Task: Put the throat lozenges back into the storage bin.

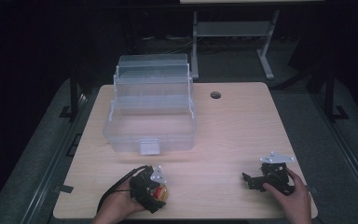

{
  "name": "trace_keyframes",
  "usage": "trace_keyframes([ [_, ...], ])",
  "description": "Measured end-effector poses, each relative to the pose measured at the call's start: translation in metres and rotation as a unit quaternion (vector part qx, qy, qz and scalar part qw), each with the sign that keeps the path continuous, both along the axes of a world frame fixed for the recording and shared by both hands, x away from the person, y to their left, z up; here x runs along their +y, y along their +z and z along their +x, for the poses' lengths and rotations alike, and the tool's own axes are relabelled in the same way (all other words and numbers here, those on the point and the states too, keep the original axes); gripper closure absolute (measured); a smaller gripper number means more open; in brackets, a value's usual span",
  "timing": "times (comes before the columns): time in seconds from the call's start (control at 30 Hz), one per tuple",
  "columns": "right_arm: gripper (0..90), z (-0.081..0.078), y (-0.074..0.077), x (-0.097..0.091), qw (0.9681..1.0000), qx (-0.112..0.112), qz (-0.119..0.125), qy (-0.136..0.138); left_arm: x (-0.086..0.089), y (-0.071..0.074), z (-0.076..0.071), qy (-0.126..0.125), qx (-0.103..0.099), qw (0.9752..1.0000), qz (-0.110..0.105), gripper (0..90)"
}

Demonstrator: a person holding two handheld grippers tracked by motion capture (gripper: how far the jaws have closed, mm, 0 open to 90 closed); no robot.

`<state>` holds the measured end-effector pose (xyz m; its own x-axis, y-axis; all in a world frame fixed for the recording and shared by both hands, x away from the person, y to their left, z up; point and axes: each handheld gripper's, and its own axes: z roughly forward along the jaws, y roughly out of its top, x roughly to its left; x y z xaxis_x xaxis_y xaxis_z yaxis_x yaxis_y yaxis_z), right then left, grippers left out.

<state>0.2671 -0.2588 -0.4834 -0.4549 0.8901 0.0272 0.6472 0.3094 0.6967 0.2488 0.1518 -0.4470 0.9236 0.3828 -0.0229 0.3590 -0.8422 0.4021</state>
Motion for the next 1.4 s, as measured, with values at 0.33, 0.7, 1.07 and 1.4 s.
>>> trace_keyframes([
  [0.33, 0.0, 0.000, 0.000, 0.000, 1.0000, 0.000, 0.000, 0.000, -0.001, 0.001, 0.000, -0.007, -0.002, 0.9999, 0.009, 19.4],
  [0.7, 0.0, 0.000, 0.000, 0.000, 1.0000, 0.000, 0.000, 0.000, 0.003, 0.007, 0.001, 0.003, -0.001, 1.0000, -0.007, 19.5],
  [1.07, 0.0, 0.000, 0.000, 0.000, 1.0000, 0.000, 0.000, 0.000, 0.008, 0.018, 0.003, 0.009, 0.004, 0.9998, -0.019, 19.5],
  [1.4, 0.0, 0.000, 0.000, 0.000, 1.0000, 0.000, 0.000, 0.000, 0.011, 0.027, 0.005, 0.010, 0.005, 0.9996, -0.025, 19.5],
])
